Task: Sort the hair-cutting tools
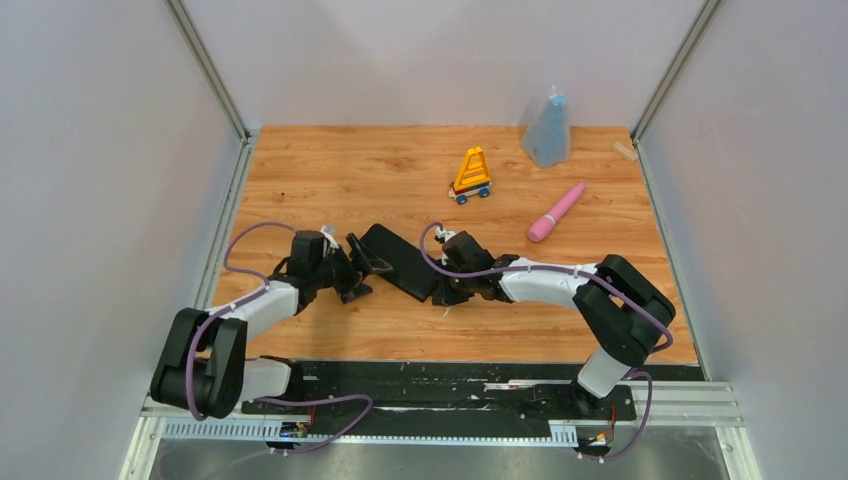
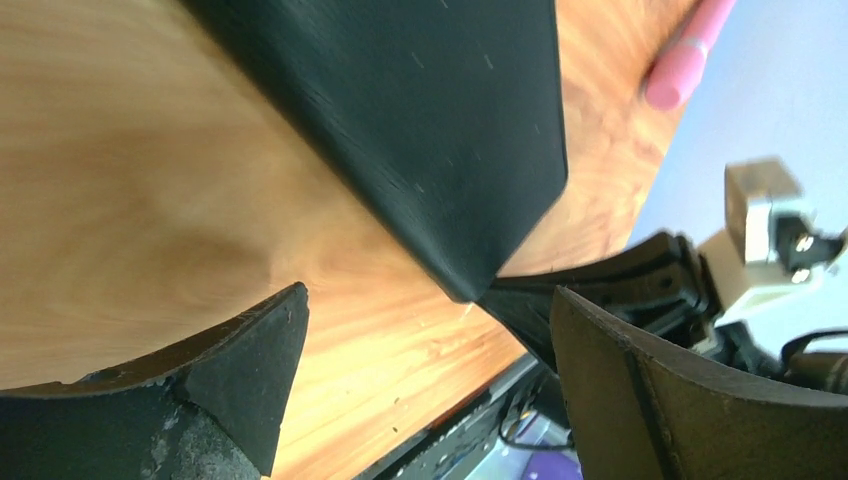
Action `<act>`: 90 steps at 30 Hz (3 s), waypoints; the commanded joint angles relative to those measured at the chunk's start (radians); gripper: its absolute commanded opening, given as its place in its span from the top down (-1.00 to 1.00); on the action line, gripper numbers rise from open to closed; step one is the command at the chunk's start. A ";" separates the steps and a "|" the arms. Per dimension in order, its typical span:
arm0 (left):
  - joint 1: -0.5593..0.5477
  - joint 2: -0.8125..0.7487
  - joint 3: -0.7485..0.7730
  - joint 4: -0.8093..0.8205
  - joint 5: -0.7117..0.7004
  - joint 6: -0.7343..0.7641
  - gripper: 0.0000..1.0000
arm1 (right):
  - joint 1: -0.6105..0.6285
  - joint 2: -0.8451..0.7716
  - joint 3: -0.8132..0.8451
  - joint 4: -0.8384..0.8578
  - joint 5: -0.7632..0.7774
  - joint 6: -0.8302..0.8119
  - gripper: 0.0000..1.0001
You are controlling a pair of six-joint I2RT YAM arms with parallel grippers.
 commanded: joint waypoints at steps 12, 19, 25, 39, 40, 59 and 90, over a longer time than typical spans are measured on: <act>-0.249 -0.044 -0.126 0.168 -0.241 -0.236 -0.62 | 0.092 0.007 0.133 0.063 -0.106 0.033 1.00; -0.265 -0.114 -0.177 0.183 -0.276 -0.299 -0.54 | 0.092 -0.016 0.147 0.071 -0.137 0.044 1.00; -0.298 -0.182 -0.212 0.176 -0.323 -0.345 -0.38 | 0.093 -0.024 0.141 0.093 -0.163 0.054 1.00; -0.327 -0.207 -0.211 0.184 -0.362 -0.384 0.42 | 0.092 -0.043 0.124 0.093 -0.191 0.059 1.00; -0.327 -0.214 -0.209 0.177 -0.365 -0.380 0.50 | 0.092 -0.050 0.116 0.090 -0.189 0.056 1.00; -0.293 -0.334 -0.161 -0.075 -0.385 -0.243 1.00 | -0.189 -0.233 -0.187 -0.007 -0.056 0.041 1.00; -0.175 -0.307 -0.125 -0.102 -0.344 -0.168 -0.74 | 0.080 0.103 0.137 0.235 -0.227 0.037 1.00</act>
